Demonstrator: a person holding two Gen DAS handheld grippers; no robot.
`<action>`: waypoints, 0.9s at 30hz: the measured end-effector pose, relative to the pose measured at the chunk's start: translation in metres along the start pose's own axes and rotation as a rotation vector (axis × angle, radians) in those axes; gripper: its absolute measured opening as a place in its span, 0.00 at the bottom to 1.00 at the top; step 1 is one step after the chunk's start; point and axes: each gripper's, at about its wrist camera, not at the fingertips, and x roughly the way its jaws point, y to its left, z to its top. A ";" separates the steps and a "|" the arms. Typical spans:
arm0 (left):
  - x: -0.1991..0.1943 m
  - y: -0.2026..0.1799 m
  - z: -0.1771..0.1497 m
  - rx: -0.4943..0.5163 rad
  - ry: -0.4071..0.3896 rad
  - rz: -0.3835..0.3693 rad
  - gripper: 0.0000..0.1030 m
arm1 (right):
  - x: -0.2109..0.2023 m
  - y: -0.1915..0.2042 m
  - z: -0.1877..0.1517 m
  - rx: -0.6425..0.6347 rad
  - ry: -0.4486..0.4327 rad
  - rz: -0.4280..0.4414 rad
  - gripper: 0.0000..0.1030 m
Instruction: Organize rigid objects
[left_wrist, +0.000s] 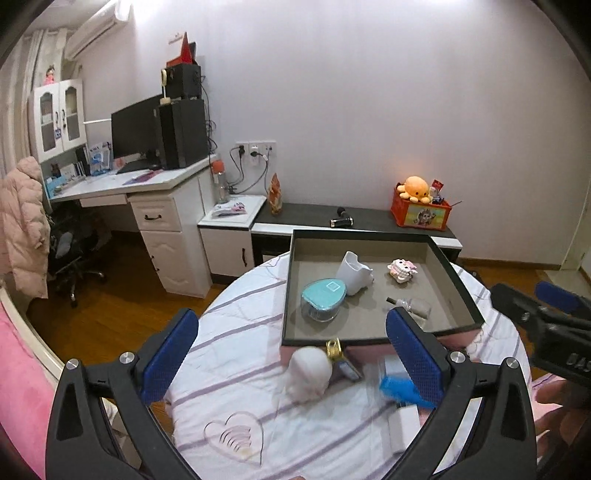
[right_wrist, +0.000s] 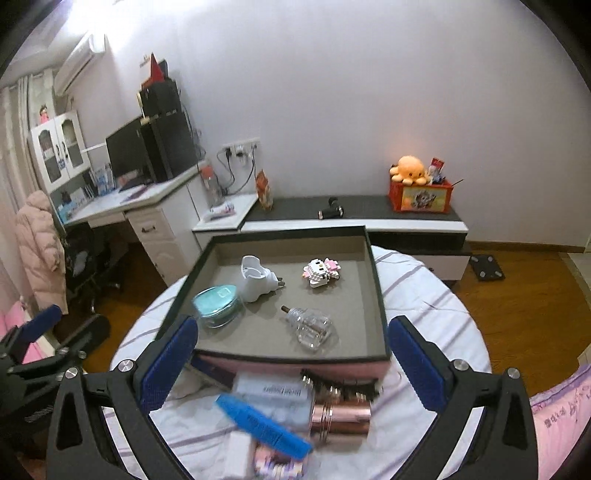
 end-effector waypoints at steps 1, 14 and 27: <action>-0.009 0.001 -0.003 -0.004 -0.006 -0.006 1.00 | -0.009 0.001 -0.002 0.004 -0.012 -0.004 1.00; -0.067 -0.001 -0.035 -0.023 -0.006 -0.018 1.00 | -0.105 -0.003 -0.048 0.048 -0.144 -0.040 1.00; -0.089 -0.006 -0.051 -0.020 0.000 -0.016 1.00 | -0.120 -0.002 -0.071 0.035 -0.128 -0.049 1.00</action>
